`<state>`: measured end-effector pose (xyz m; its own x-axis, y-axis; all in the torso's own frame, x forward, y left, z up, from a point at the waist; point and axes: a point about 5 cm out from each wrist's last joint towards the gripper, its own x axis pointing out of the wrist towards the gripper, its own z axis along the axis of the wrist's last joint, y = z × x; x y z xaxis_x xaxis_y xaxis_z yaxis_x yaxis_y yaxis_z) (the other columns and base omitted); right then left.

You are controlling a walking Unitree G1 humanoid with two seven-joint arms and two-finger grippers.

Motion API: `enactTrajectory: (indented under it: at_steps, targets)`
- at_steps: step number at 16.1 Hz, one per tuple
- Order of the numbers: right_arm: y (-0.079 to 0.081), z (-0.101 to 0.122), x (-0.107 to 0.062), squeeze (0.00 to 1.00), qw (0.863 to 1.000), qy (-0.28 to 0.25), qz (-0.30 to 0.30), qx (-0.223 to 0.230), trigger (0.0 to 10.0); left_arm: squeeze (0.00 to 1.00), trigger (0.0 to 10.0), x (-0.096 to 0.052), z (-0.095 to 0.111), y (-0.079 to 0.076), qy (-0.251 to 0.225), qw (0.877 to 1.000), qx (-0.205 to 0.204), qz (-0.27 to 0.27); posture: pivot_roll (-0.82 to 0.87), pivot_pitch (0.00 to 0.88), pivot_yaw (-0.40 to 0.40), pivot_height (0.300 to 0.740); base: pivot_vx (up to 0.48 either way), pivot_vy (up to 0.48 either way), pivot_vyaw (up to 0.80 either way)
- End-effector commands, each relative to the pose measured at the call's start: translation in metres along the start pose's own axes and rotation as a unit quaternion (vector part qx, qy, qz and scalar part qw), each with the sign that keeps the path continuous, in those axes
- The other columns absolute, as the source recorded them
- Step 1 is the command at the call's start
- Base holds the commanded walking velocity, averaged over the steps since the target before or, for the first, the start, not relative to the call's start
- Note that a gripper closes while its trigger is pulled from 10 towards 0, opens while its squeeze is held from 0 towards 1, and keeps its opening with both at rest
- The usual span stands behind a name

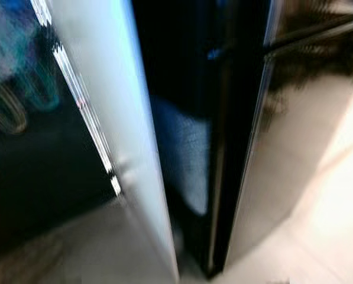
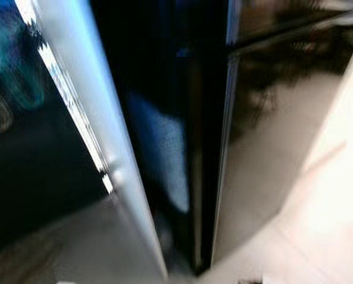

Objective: Restocking fridge

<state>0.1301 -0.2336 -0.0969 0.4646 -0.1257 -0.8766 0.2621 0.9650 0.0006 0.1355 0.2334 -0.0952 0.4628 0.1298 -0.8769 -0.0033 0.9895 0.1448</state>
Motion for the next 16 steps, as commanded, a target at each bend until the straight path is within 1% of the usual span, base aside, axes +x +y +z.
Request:
enactTrajectory:
  at_steps: [1,2,12,16]
  targets:
    - [0.003,0.0,0.0003,0.0,1.0,-0.002,0.005,-0.004,10.0,0.0,10.0,0.0004,0.0051,0.0035,-0.007,1.0,0.005,0.005,-0.1,0.0,0.028,0.74,0.0,0.0,0.0]
    - [0.0031,0.0004,0.0003,0.0,1.0,-0.004,0.006,-0.005,10.0,0.0,10.0,0.0004,0.0052,0.0034,-0.007,1.0,0.004,0.005,-0.1,0.0,0.027,0.74,0.0,0.0,0.0]
    - [0.004,0.0009,0.0002,0.0,1.0,-0.003,0.02,-0.023,10.0,0.0,10.0,0.0004,0.005,0.003,-0.009,1.0,0.0,0.004,-0.1,0.0,0.027,0.74,0.0,0.0,0.8]
    - [0.0037,0.0014,0.0003,0.0,0.999,0.001,0.024,-0.047,10.0,0.0,10.0,0.0003,0.0046,0.003,-0.009,1.0,-0.001,0.004,-0.1,0.0,0.025,0.74,0.0,0.0,0.8]
